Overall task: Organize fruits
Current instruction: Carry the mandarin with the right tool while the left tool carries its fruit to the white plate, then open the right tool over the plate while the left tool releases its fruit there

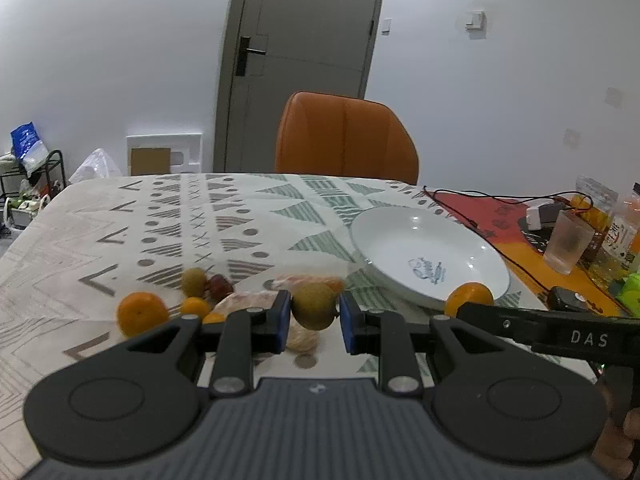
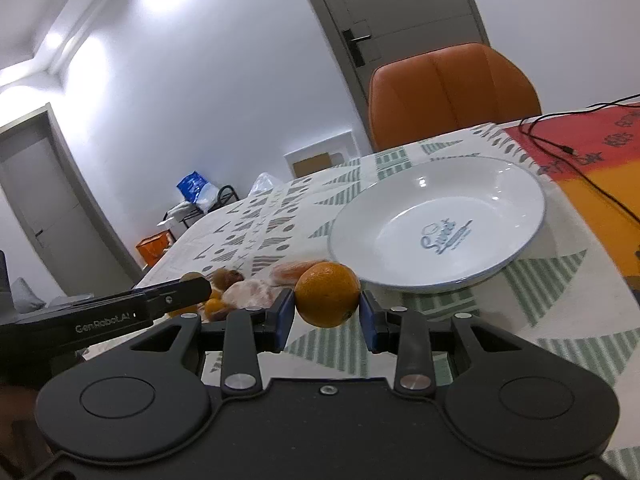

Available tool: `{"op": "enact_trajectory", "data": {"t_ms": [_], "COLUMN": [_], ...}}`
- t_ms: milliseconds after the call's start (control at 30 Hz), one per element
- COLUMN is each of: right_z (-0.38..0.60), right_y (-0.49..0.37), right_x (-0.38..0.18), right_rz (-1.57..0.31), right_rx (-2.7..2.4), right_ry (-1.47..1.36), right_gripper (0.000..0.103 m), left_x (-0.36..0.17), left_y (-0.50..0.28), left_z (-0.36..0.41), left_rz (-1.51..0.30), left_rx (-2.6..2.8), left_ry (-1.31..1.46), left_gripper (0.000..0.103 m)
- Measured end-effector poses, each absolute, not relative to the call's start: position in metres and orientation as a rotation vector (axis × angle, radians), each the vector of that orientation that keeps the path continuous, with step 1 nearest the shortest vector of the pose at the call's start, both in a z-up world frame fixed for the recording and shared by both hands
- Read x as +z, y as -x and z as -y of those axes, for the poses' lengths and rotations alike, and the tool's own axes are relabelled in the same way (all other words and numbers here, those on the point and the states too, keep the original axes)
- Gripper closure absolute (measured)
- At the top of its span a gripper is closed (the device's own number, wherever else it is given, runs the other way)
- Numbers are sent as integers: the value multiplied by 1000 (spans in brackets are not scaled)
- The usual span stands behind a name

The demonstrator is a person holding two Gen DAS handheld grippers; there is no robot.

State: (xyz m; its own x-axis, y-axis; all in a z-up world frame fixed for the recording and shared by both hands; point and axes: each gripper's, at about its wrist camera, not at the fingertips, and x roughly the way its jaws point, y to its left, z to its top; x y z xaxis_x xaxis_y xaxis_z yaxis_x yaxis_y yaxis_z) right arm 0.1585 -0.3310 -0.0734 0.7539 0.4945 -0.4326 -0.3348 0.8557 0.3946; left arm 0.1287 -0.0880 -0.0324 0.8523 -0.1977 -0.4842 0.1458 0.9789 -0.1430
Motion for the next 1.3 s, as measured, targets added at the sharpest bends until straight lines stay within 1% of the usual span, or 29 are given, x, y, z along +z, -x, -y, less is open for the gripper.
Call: {"op": "enact_trajectory", "data": {"t_ms": [400, 933, 1300], "right_z": [354, 370, 379], "right_y": [-173, -198, -201], "right_x": [-78, -84, -85], "right_rz": [-543, -541, -539], "right_rx": [388, 343, 322], "right_ry": [-307, -309, -304], "right_gripper": [70, 69, 69], "left_x": [-31, -38, -44], "left_y": [-148, -179, -198], "left_z": [119, 150, 175], "left_rz": [-508, -525, -545], "left_rx": [-233, -275, -309], "left_ry": [73, 46, 24], "left_gripper": [78, 78, 78]}}
